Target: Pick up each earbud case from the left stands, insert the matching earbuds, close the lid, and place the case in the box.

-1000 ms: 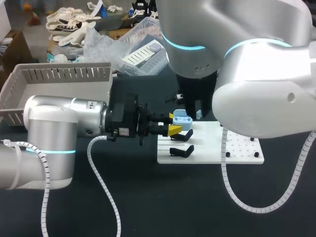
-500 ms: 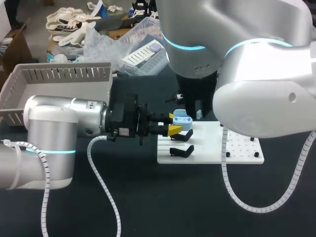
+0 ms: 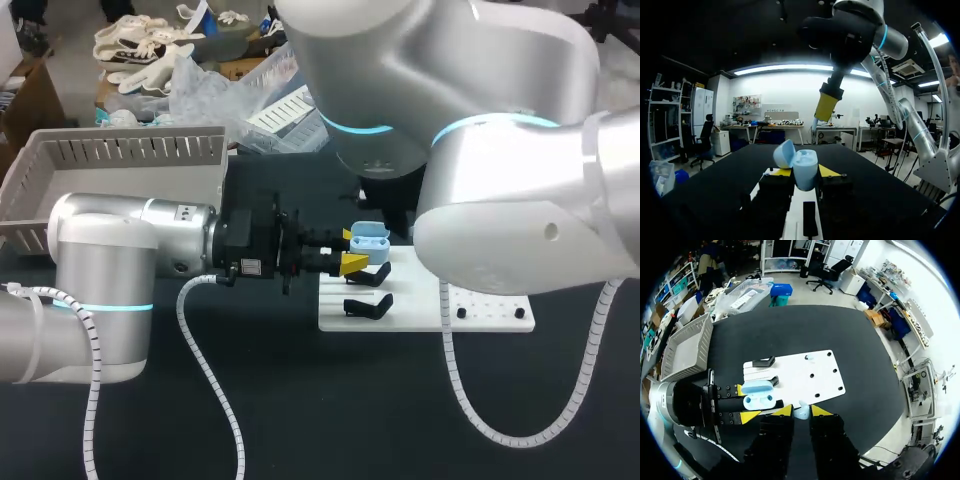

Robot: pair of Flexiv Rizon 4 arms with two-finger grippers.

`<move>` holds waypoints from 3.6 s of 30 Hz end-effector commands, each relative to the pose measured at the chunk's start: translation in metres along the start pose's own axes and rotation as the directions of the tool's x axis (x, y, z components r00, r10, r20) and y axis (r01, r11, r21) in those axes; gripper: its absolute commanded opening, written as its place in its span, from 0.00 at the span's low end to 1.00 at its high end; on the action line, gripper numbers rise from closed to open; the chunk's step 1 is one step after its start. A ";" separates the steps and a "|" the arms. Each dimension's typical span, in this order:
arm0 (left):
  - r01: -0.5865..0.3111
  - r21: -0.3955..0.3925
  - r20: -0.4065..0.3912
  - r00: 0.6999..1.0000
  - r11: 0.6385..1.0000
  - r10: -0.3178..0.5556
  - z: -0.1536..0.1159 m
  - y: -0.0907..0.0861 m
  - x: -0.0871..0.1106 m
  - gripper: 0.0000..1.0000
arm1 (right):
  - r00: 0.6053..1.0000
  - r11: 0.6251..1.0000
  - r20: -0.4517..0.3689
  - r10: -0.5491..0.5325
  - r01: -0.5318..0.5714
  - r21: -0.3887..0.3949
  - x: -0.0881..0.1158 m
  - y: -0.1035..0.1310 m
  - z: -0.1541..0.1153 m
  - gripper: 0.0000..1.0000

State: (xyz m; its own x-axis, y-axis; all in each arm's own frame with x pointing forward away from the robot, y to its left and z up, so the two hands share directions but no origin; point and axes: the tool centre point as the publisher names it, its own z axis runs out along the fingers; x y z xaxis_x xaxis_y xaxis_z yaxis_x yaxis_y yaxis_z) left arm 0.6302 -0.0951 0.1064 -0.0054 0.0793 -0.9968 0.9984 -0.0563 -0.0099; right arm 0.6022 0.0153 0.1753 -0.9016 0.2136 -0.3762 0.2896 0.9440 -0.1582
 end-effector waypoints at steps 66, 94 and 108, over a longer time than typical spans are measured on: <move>0.000 -0.002 -0.001 1.000 1.000 0.000 0.000 0.000 0.000 0.00 | 0.977 0.997 -0.210 -0.039 0.024 -0.075 -0.008 0.042 -0.005 0.00; 0.000 -0.002 -0.001 1.000 1.000 0.000 0.000 0.000 0.000 0.00 | 0.968 0.997 -0.245 -0.058 0.041 -0.071 -0.008 0.047 0.011 0.00; 0.000 -0.002 -0.001 1.000 1.000 0.000 0.000 0.000 0.000 0.00 | 0.968 0.997 -0.246 -0.047 0.029 -0.077 -0.006 0.045 0.012 0.00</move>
State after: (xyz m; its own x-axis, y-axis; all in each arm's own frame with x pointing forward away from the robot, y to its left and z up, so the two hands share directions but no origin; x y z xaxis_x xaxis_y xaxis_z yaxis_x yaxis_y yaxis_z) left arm 0.6306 -0.0949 0.1062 -0.0054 0.0794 -0.9968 0.9984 -0.0557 -0.0098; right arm 0.6260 0.0544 0.1589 -0.9664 0.2225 -0.1287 0.2362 0.9662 -0.1031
